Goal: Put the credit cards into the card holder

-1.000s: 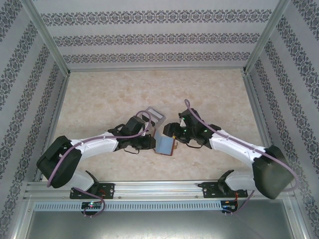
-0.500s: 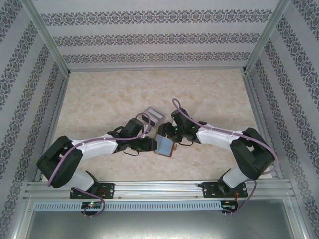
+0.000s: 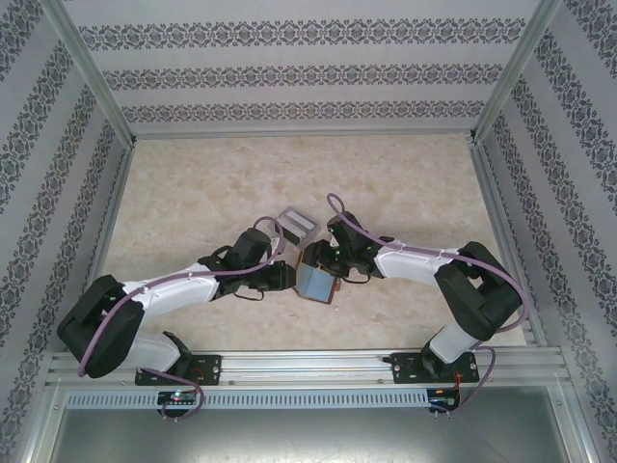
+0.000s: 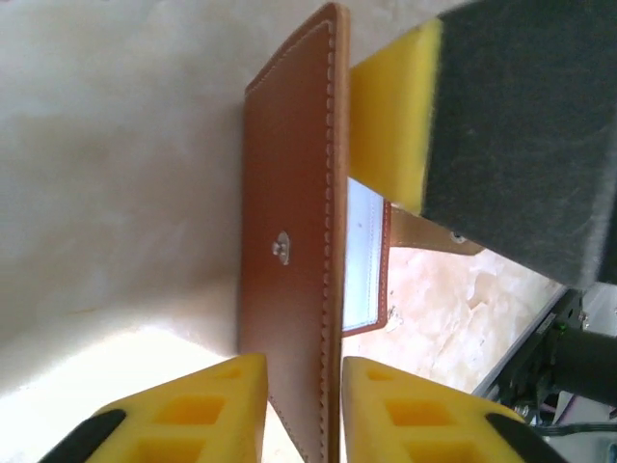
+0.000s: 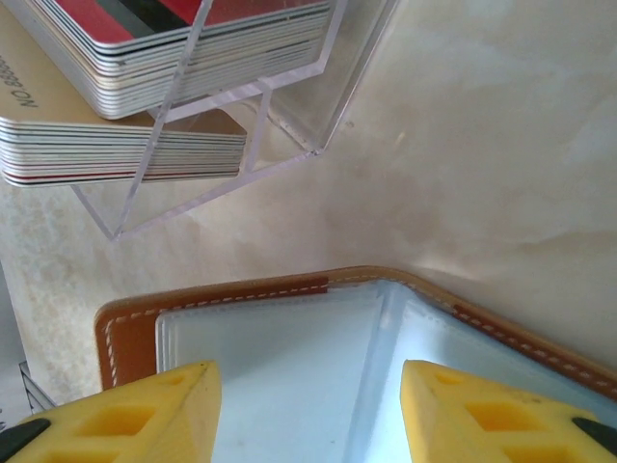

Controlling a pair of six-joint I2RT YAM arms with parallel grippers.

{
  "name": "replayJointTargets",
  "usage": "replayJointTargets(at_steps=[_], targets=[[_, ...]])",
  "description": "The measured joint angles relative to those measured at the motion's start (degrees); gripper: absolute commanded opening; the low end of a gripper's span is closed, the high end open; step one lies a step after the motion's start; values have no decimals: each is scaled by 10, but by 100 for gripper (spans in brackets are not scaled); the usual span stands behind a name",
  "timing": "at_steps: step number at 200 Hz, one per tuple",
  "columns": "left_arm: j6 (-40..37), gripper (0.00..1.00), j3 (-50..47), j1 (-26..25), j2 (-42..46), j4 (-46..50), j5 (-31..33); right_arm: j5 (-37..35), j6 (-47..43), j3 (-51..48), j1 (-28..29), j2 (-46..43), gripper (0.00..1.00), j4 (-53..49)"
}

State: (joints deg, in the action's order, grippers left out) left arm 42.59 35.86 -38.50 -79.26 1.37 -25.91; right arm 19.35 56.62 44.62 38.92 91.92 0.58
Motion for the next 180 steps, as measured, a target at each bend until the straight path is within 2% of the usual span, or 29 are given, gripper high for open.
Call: replayJointTargets(at_steps=[25, 40, 75, 116, 157, 180], targets=[[-2, 0, 4, 0, -12, 4, 0, 0, 0, 0, 0, 0, 54, 0], [-2, 0, 4, 0, -12, 4, 1, 2, 3, -3, 0, -2, 60, 2], [-1, 0, 4, 0, -7, 3, 3, 2, 39, -27, 20, -49, 67, 2], [16, 0, -12, 0, -7, -19, -2, 0, 69, -28, 37, -52, 67, 20], [30, 0, -17, 0, -12, -41, -9, -6, 96, -30, 49, -15, 59, 41], [33, 0, -23, 0, -12, -47, -9, -14, 96, -36, 51, -14, 63, 42]])
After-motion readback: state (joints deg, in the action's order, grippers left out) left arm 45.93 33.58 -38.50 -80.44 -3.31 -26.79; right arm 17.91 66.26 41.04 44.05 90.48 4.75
